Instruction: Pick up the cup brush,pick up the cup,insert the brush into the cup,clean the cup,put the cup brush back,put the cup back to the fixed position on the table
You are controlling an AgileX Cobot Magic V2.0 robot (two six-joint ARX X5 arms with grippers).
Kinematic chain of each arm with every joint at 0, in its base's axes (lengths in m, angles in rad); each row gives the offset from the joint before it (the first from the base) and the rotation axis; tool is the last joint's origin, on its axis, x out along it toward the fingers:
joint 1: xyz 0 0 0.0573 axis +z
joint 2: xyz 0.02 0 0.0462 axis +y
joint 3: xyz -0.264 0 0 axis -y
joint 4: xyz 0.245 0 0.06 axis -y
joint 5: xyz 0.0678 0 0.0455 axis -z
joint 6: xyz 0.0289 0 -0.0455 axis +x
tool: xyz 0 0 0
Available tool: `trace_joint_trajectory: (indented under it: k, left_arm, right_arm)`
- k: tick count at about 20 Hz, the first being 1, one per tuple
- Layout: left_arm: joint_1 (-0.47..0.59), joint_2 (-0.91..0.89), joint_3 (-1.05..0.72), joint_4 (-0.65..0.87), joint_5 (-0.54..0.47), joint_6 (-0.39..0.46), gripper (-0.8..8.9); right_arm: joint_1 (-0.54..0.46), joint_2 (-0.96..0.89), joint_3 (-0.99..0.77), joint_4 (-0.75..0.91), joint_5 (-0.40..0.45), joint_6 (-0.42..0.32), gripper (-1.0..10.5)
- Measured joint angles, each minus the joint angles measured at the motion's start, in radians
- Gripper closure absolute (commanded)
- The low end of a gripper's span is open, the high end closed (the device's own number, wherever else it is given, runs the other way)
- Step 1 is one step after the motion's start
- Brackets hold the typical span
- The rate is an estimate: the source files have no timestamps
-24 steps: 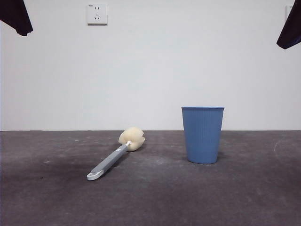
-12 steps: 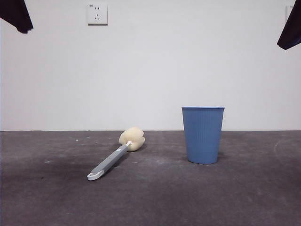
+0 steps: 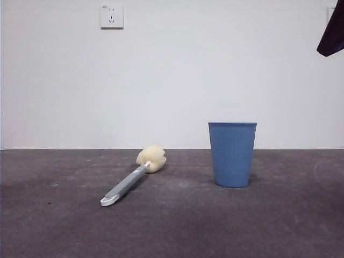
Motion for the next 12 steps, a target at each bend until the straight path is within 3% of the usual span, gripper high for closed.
trace_joint_trajectory:
  k: [6, 12]
  left_arm:
    - [0.105, -0.249, -0.422, 0.135, -0.001, 0.008, 8.16]
    - [0.117, -0.349, -0.644, 0.141, -0.061, -0.042, 8.16]
  right_arm:
    - [0.000, 0.000, 0.000, 0.000, 0.000, 0.000, 9.5]
    - [0.000, 0.000, 0.000, 0.000, 0.000, 0.000, 9.5]
